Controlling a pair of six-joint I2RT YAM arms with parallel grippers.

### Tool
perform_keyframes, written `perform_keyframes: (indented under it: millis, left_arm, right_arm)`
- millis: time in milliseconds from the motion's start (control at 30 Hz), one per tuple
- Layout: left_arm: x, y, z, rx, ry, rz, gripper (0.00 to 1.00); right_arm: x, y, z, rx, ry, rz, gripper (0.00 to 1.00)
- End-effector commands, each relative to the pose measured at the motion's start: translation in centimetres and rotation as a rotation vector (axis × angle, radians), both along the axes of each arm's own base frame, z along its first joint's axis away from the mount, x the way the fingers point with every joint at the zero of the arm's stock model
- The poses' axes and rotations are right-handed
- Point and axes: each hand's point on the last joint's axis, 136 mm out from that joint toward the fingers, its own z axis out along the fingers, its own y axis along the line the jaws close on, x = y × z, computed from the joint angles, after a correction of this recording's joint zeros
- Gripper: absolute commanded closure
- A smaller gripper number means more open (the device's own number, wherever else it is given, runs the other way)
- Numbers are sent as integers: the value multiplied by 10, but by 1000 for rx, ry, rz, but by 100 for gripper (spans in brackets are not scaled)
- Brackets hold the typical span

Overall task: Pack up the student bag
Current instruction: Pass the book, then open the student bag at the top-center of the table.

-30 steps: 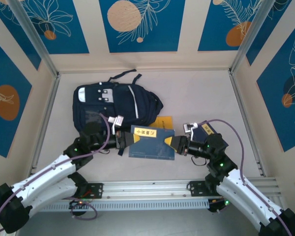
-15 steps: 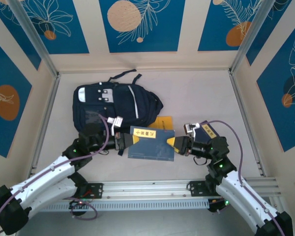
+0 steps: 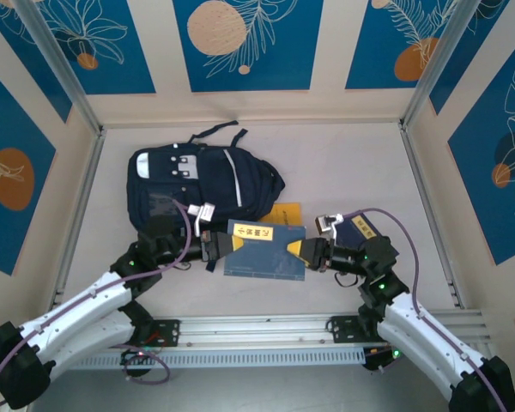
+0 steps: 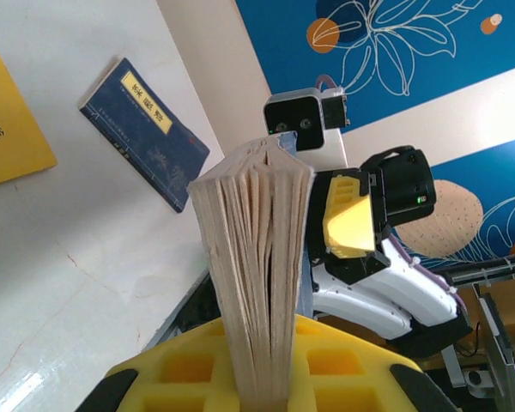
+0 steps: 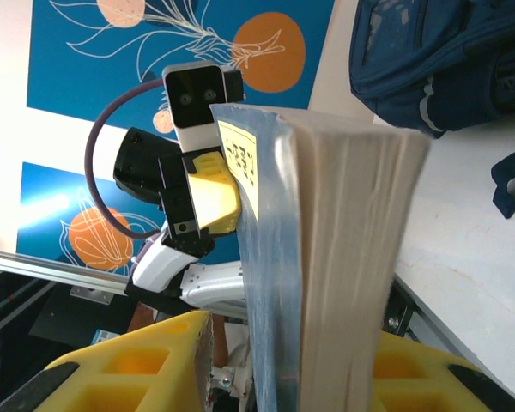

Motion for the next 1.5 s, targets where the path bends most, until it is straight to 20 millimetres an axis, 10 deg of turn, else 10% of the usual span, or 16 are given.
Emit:
perform_keyframes:
  millis: [0, 300, 567, 800, 1100, 1467]
  left_arm:
    - [0, 0, 9, -30, -30, -7, 100]
    - [2, 2, 3, -3, -19, 10, 100]
    - [17, 30, -31, 301, -1, 135, 31]
    - [61, 45, -56, 580, 69, 198, 28]
    - [171, 40, -48, 864, 0, 373, 32]
    - [282, 39, -87, 866, 102, 409, 49]
  right_arm:
    - [-5, 2, 13, 23, -65, 22, 65]
    - [-1, 1, 6, -5, -44, -11, 94]
    - [20, -45, -54, -328, 85, -347, 100]
    - [22, -76, -92, -516, 173, -480, 100]
    - [27, -79, -86, -524, 156, -503, 100]
    - [20, -85, -77, -548, 119, -497, 100]
